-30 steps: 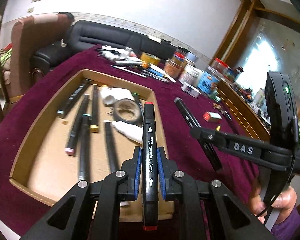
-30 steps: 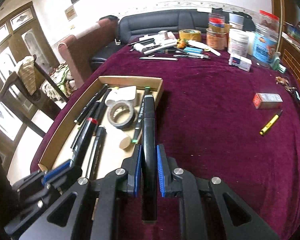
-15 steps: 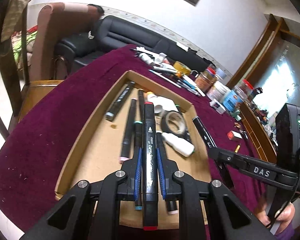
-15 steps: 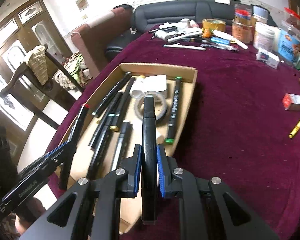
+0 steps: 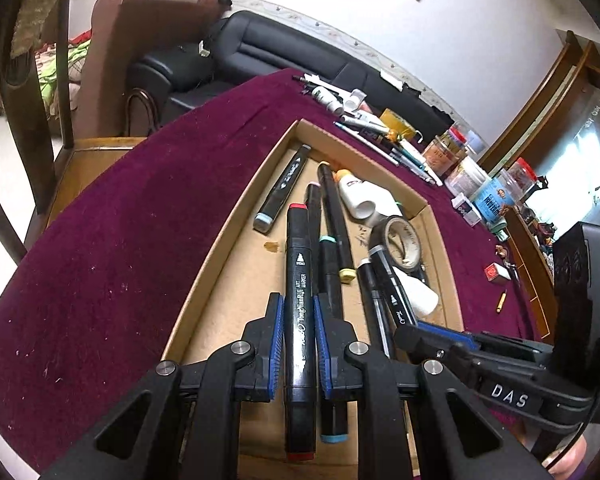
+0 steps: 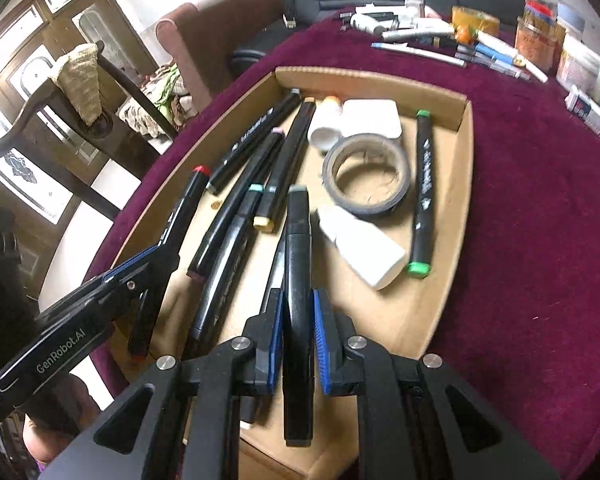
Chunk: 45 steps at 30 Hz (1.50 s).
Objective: Organize rigid objects
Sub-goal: 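Lower the red-capped marker into the tray with the left tool while the right tool lowers its marker there, then open both tools to release the markers in the tray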
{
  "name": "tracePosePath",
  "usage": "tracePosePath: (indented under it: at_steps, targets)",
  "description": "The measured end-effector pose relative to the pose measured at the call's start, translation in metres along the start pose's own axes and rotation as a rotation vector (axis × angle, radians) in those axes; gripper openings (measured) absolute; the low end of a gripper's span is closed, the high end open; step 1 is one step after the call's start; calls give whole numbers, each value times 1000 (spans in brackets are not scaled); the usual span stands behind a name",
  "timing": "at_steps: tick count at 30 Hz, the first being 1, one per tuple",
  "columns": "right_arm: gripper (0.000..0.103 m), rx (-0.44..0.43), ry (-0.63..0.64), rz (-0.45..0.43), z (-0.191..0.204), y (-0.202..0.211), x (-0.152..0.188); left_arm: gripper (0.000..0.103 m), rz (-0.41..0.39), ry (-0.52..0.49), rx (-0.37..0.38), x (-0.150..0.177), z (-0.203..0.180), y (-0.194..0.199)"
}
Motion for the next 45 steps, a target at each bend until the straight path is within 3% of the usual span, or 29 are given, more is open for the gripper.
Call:
tracePosePath:
  at_steps: [18,31,36,37,41,45]
  targets:
    - [15,87,-5,-11,-15,-14,-14,15,21,-33,-45,-11,-5,-22]
    - [15,11,-28,14,-6,-7,8,16,18,-40,-60,-11,-3,-21]
    - [16,91,-18,-44,-10,3,10,16,11,-43,-84,-12,-4,-22]
    - [16,99,-8,-68,-10,8,9,16,8,-47,-93,-12,-4,-22]
    - [34,103,4,-123,-10,24,7,16,7,-56,-125,-12,-3,-21]
    - [40,109,18,-159,-14,35,7,16,12,-39,-127,-10,-1,-17]
Point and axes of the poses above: each gripper's, at about its wrist camera, not at the fingertips, and y roughly against the way its jaws point, z to its left, x to its underside, the point moved 9 cm from there along -y, roughly the way its jaws point, and after that the axes turned 5 degrees about z, right-handed, at the moved point
